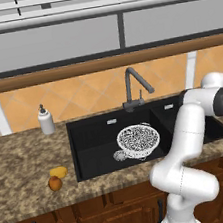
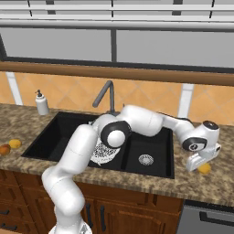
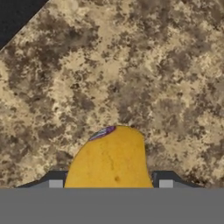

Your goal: Put the colander in the sink, put the peach, mango, mango in the colander, and turn on the sink faucet and pour water over the colander.

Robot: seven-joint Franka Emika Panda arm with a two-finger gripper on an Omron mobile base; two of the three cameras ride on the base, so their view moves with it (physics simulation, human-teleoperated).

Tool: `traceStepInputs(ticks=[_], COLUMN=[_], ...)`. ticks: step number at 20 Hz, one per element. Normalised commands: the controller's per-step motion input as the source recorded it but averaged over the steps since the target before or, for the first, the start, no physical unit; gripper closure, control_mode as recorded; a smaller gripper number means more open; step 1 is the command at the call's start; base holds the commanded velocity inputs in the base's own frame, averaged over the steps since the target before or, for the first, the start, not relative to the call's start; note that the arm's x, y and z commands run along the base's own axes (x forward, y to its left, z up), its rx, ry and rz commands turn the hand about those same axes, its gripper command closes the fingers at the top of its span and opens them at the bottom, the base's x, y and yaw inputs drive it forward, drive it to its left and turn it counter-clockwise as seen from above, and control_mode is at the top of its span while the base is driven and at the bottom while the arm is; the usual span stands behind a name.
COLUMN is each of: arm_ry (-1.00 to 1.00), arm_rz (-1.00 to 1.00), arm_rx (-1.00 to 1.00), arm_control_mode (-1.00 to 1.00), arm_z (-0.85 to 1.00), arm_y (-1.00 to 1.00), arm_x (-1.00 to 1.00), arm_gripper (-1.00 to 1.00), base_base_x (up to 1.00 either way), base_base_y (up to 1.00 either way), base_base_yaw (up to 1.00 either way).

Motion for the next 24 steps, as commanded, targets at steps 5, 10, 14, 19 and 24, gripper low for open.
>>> traceStepInputs(ticks=[5, 10, 14, 19, 24], arm_ry=[0.02, 0.02, 0.0, 0.0, 0.0], arm_rz=[-0.12, -0.11, -0.06, -0.07, -0.08], arm_rx=[-0.01, -0.03, -0.04, -0.02, -0.04], arm_control_mode=[-1.0, -1.0, -1.0, -1.0, -1.0], arm_z=[0.46, 0.41, 0.24, 0.17, 0.13], arm_y=[0.35, 0.59, 0.8, 0.81, 0.99], arm_x=[0.02, -0.11, -0.61, -0.43, -0.12], arm_gripper=[1.0, 1.0, 1.0, 1.0, 1.0], base_base_x=[0.0, 0.0, 0.0, 0.0, 0.0], base_base_y=[0.0, 0.0, 0.0, 0.0, 0.0], base_base_yaw=[0.0, 0.0, 0.0, 0.0, 0.0])
